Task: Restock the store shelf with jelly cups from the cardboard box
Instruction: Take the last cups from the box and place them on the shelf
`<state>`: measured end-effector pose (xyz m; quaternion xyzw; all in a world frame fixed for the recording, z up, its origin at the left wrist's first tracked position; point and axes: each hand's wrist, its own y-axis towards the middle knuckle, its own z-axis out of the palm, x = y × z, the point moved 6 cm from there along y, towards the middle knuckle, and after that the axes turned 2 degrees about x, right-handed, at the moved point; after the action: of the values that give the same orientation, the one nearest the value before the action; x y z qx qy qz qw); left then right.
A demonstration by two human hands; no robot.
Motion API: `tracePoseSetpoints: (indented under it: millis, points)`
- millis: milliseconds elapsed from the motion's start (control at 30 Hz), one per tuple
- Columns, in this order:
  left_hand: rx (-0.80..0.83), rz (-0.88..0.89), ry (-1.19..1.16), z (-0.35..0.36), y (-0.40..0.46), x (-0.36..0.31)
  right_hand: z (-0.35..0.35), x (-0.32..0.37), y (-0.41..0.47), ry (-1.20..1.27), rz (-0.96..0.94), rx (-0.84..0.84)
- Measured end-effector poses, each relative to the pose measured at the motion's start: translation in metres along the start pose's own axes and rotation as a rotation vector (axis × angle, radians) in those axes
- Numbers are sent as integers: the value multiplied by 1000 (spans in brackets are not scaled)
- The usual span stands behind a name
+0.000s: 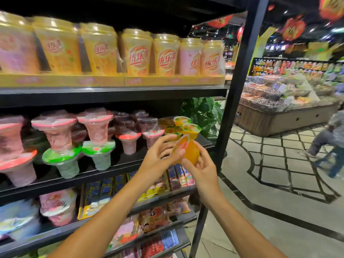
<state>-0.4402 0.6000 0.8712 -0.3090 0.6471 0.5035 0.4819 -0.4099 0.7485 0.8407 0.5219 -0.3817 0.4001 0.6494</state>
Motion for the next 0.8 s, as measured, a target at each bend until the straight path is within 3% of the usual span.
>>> tracePoseSetpoints:
  millis: [167, 333, 467, 700, 800]
  points:
    - [15, 103, 281, -20, 29, -10, -16, 17, 62, -105, -116, -71]
    - [76, 184, 602, -31, 35, -3, -43, 19, 131, -524, -123, -62]
    - [145, 146, 818, -24, 39, 23, -52, 5, 174, -743, -143, -16]
    - [185, 107, 977, -8, 59, 56, -57, -35, 227, -912, 4, -7]
    - [192, 84, 1037, -5, 66, 68, -57, -57, 232, -954, -21, 65]
